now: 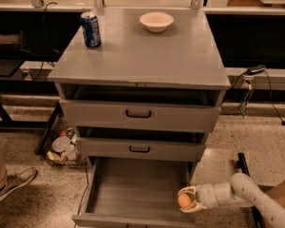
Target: Pick orange from bottom drawer and place on counter
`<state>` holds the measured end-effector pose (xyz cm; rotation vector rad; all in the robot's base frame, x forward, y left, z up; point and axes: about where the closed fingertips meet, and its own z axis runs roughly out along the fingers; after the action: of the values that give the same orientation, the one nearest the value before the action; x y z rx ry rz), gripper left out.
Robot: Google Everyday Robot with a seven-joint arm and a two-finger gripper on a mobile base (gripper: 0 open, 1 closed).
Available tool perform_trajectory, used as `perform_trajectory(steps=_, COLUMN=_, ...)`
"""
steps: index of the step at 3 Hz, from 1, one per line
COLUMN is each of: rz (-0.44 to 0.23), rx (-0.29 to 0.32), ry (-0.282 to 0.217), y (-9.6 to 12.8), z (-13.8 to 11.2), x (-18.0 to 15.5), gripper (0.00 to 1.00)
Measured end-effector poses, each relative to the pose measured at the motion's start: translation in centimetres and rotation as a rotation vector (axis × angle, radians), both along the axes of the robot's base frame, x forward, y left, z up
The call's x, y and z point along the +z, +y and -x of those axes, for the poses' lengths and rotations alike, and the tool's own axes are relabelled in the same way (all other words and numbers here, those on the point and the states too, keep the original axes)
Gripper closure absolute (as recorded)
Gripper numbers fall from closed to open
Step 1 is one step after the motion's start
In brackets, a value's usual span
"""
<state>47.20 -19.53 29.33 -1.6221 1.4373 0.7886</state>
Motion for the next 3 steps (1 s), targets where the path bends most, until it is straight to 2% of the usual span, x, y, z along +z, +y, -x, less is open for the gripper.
perform_trajectory(steps=1, rz=0.000, rx=-0.002, ry=-0.001, y=0.0, z=-0.2, x=-0.1, gripper=1.00)
perform_trajectory(steps=2, rz=0.008, rx=0.010, ry=-0.087, y=-0.5, z=0.4, x=3.5, gripper=1.00)
perform_trajectory(steps=3, rz=-0.010, rx=-0.001, ry=-0.213, y=-2.1, z=2.4, x=10.1, gripper=1.00)
